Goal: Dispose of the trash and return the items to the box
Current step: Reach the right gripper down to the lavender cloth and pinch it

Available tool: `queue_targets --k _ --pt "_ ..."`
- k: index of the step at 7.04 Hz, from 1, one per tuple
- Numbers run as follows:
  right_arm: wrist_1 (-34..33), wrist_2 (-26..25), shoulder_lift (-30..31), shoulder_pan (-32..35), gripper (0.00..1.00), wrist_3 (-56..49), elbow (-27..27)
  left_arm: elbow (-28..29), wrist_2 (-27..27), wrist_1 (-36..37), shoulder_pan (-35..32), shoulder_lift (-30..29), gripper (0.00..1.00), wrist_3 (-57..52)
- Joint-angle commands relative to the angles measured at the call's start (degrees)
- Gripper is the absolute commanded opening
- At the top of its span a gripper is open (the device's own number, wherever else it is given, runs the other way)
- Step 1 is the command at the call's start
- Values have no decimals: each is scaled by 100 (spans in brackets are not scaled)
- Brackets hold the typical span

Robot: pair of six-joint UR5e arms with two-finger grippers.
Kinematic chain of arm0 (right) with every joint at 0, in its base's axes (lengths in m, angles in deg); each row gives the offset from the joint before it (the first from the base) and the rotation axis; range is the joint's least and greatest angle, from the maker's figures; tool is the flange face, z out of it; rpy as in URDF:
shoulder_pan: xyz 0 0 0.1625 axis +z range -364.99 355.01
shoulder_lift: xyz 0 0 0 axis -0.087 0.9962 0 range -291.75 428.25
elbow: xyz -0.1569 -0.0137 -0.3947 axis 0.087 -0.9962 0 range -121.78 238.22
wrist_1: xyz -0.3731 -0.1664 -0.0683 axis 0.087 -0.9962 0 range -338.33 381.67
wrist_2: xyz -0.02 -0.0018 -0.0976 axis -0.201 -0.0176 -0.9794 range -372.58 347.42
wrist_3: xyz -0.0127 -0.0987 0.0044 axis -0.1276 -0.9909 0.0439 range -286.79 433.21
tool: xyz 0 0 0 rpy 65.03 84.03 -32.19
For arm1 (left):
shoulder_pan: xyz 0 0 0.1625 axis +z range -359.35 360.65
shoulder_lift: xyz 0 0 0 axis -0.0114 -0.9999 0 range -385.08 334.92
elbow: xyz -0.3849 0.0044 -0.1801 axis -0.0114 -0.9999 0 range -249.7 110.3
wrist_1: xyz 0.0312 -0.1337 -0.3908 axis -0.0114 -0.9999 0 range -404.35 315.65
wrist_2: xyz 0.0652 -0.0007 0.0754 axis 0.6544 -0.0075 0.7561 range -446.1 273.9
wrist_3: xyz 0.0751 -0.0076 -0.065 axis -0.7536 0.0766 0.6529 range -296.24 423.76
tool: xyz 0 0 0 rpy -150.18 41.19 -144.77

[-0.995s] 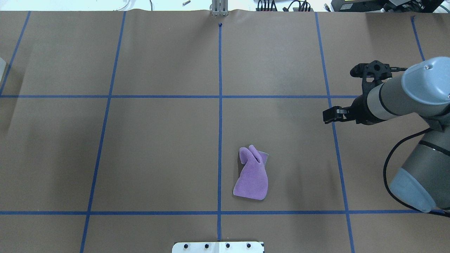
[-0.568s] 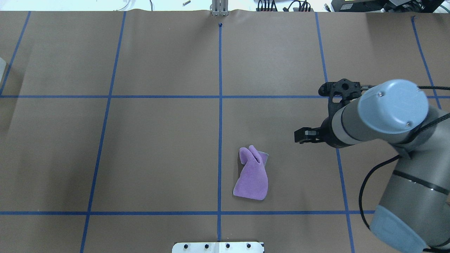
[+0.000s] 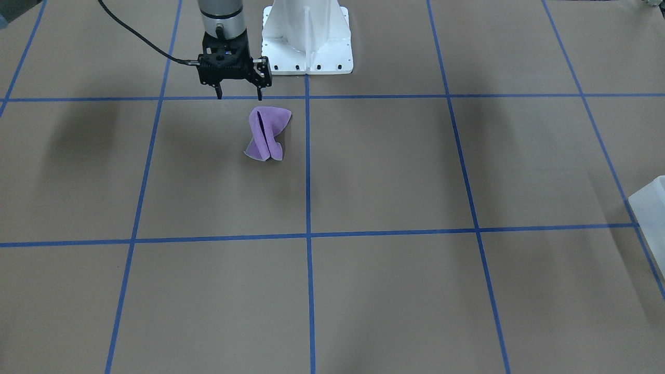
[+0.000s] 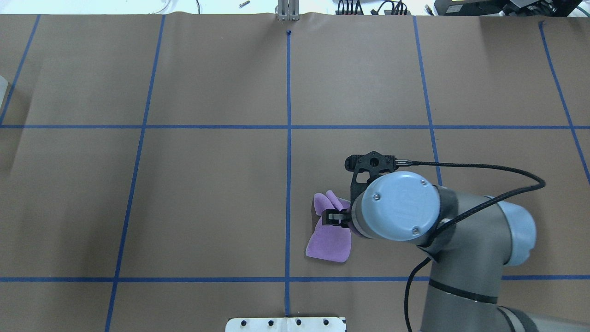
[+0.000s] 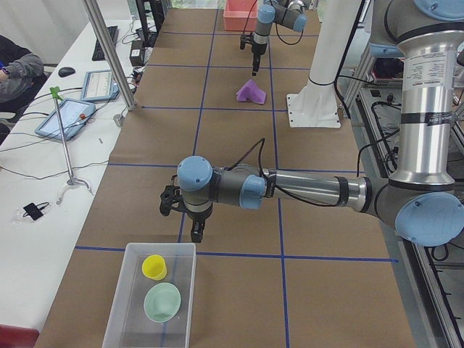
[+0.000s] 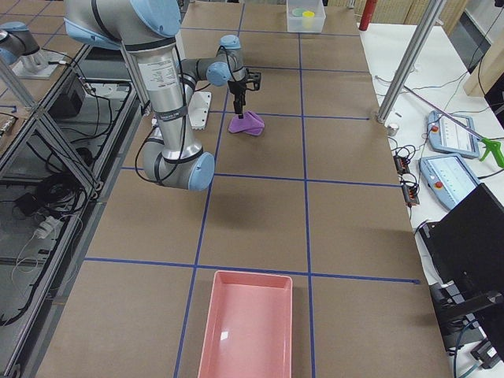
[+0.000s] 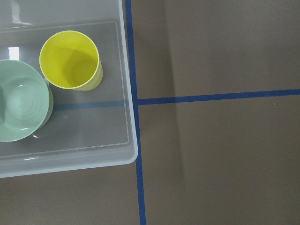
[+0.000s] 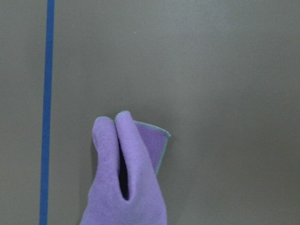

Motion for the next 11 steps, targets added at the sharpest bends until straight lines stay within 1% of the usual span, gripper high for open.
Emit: queue_targets --k 1,2,3,4,5,7,8,9,10,11 --pt "120 -185 -251 -143 79 183 -376 19 -3 0 -3 9 99 -2" --pt "130 -228 -251 -143 57 183 -402 19 -12 0 5 9 99 -2" --pt "217 -281 -251 -134 41 174 -420 19 -12 0 -3 9 99 -2" --pt "218 -290 -243 -117 17 139 -420 27 -3 0 5 9 99 -11" --pt "218 -334 -242 -82 0 104 -420 27 -3 0 5 9 99 -20" --pt "288 -369 -251 32 0 -18 -403 45 -3 -9 5 9 99 -20" --pt "270 -308 -243 189 0 -45 -359 45 -3 -18 -3 0 99 -20" --pt "201 -142 -208 443 0 -202 -228 54 -3 -18 5 9 99 -29" --pt "35 199 -138 846 0 -552 -114 62 14 0 5 18 99 -55" --pt "-185 585 -50 1398 0 -1173 53 63 14 -131 -3 270 99 -73"
